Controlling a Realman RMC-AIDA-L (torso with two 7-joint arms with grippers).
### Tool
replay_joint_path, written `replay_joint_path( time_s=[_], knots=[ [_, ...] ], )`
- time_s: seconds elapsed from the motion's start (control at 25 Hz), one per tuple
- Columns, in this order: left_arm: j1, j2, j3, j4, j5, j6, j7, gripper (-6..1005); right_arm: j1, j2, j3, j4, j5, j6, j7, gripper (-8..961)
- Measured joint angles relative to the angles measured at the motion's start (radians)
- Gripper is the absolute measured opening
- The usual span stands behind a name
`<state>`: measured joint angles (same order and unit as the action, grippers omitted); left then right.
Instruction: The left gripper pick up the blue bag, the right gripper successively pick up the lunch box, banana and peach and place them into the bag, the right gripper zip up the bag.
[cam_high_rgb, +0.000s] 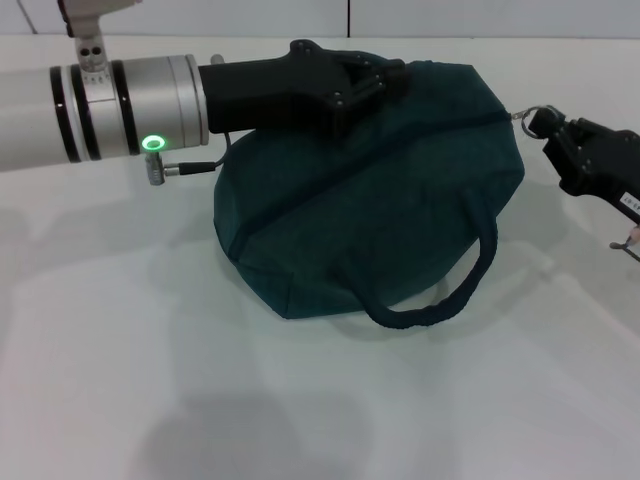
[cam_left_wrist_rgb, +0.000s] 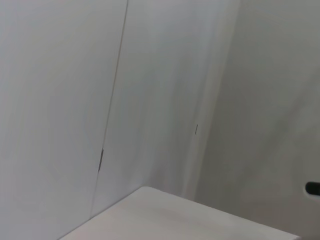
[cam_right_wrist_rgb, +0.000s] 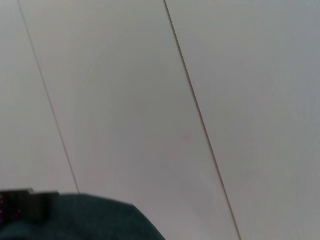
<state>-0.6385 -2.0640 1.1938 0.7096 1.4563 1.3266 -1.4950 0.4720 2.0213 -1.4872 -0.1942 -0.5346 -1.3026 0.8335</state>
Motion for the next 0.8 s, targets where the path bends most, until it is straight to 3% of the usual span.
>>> replay_joint_path(
  time_s=[0.16, 0.4, 0.68, 0.8],
  knots=[
    [0.004, 0.0, 0.001, 0.0, 0.001, 0.0, 0.003, 54, 0.001, -0.005, 0.002, -0.001, -0.001, -0.014, 0.045, 23],
    [0.007, -0.001, 0.003, 0.001, 0.008, 0.0, 0.002, 53, -0.006, -0.01, -0.001, -0.002, -0.007, -0.018, 0.08, 225],
    [0.012, -0.001, 0.002, 0.001, 0.023, 0.002, -0.015, 52, -0.02, -0.034, -0.002, -0.002, -0.044, -0.11, 0.147, 469],
    [0.021, -0.001, -0.008, 0.001, 0.016, 0.026, -0.027, 51, -0.04, -0.034, 0.003, -0.018, -0.044, -0.201, 0.133, 469]
  ],
)
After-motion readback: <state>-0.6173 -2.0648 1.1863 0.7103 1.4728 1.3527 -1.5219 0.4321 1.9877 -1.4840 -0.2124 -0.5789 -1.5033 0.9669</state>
